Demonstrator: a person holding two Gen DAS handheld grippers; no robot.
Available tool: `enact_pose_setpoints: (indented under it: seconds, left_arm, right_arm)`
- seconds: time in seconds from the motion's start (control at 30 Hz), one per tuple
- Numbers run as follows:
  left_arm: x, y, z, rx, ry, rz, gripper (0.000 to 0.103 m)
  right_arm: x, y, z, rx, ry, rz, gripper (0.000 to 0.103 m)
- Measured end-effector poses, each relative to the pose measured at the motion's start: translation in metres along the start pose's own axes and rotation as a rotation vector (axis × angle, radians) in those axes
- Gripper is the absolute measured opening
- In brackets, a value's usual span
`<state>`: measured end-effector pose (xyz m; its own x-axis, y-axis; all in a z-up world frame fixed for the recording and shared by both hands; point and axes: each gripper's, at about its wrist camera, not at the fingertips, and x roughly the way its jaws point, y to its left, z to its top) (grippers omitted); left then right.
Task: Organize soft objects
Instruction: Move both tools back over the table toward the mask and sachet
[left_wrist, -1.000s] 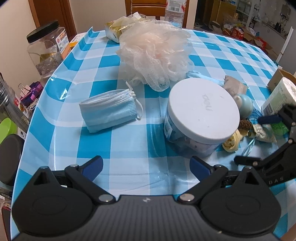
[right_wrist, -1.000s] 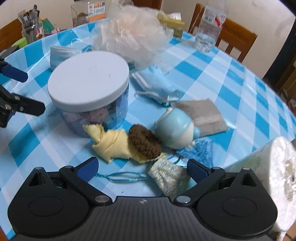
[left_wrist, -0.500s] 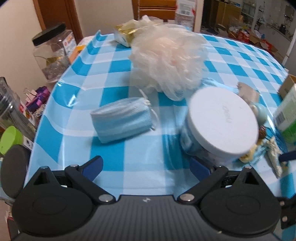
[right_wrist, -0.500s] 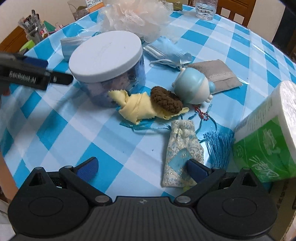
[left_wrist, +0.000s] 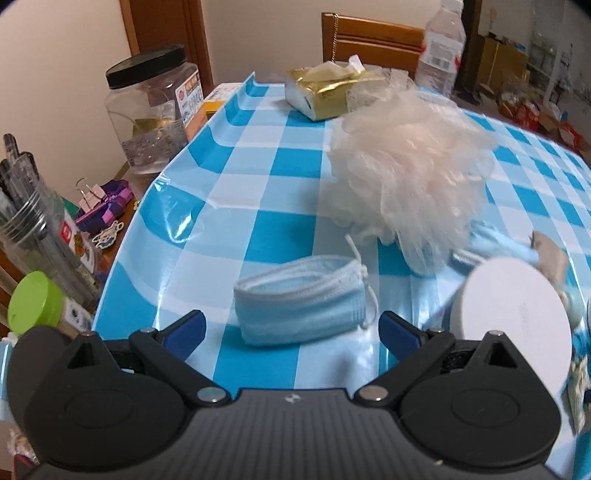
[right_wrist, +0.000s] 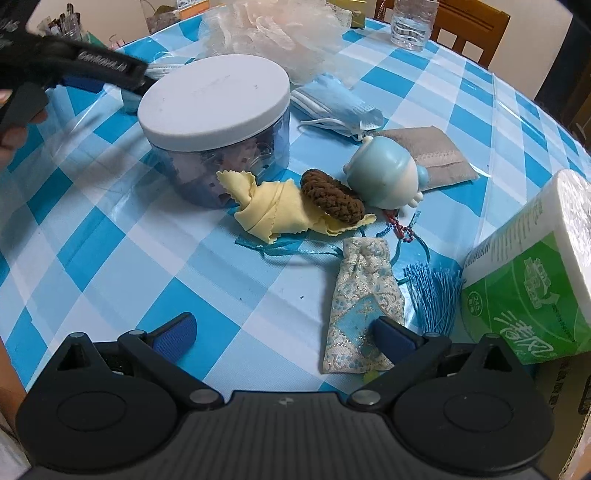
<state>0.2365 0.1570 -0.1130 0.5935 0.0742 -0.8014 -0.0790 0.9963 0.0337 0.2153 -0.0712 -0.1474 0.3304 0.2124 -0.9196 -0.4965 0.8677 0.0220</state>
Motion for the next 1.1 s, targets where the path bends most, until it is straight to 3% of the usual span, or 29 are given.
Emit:
enact_pose_setpoints:
  seconds: [0.33, 0.53, 0.77, 1.1]
  left_arm:
    - [0.023, 0.01, 0.026, 0.003, -0.046, 0.117, 0.099]
    - [0.024, 0.01, 0.024, -0.022, -0.025, 0.035, 0.099]
    - [0.029, 0.003, 0.019, -0.096, -0.021, 0.009, 0.099]
    - [0.038, 0.004, 0.016, -0.113, -0.017, 0.065, 0.099]
  right_arm:
    - [0.0, 0.001, 0.0, -0.005, 0.0, -0.009, 0.103]
    - [-0.001, 0.002, -0.001, -0.01, -0.003, -0.016, 0.103]
    - [-0.001, 0.001, -0.001, -0.007, -0.002, -0.016, 0.103]
    - [-0.001, 0.001, 0.0, -0.005, 0.002, -0.014, 0.103]
